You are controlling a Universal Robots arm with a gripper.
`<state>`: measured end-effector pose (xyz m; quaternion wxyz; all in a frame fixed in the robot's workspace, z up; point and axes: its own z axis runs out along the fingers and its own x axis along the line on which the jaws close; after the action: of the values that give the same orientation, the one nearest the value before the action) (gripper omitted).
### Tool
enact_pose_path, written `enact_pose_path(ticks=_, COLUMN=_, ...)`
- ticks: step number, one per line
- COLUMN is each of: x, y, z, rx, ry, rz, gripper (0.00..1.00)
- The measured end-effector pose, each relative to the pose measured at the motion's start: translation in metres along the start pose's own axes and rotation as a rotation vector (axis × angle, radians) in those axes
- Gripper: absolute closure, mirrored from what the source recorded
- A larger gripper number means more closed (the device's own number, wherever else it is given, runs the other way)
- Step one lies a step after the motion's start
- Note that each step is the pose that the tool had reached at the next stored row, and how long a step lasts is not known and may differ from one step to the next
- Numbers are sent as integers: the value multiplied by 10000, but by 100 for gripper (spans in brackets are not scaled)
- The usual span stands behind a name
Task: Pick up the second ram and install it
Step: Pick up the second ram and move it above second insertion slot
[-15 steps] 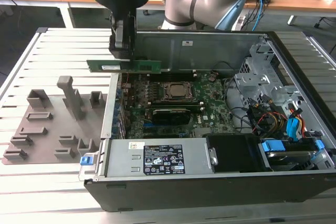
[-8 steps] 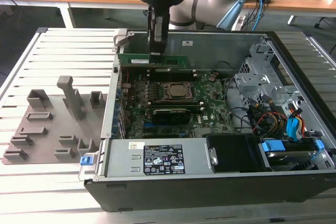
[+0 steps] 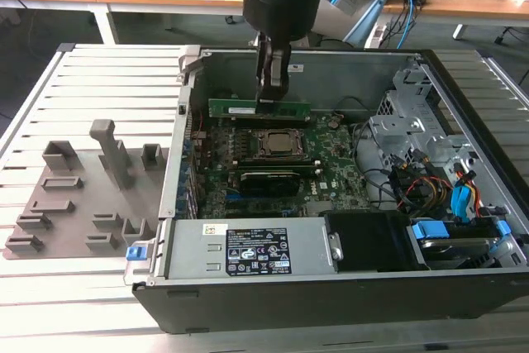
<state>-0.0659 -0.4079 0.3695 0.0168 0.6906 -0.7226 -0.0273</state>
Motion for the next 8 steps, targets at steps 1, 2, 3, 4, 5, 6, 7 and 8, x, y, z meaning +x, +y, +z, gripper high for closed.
enact_pose_path(ticks=1, x=-1, y=-28, z=30, rx=-20, ry=2, rz=1, gripper=86)
enact_pose_path(ticks=2, x=-1, y=-37, z=32, rx=-22, ry=3, rz=0, gripper=86)
enact_pose_path(ticks=3, x=-1, y=-38, z=31, rx=-23, ry=3, rz=1, gripper=86)
enact_pose_path(ticks=4, x=-1, y=-38, z=32, rx=-23, ry=2, rz=2, gripper=86)
enact_pose_path(ticks=5, x=-1, y=-39, z=32, rx=-22, ry=2, rz=1, gripper=86)
enact_pose_path(ticks=6, x=-1, y=-39, z=32, rx=-23, ry=2, rz=1, gripper=86)
enact_pose_path(ticks=7, x=-1, y=-39, z=32, rx=-23, ry=2, rz=0, gripper=86)
enact_pose_path(ticks=8, x=-1, y=-40, z=32, rx=-23, ry=2, rz=0, gripper=86)
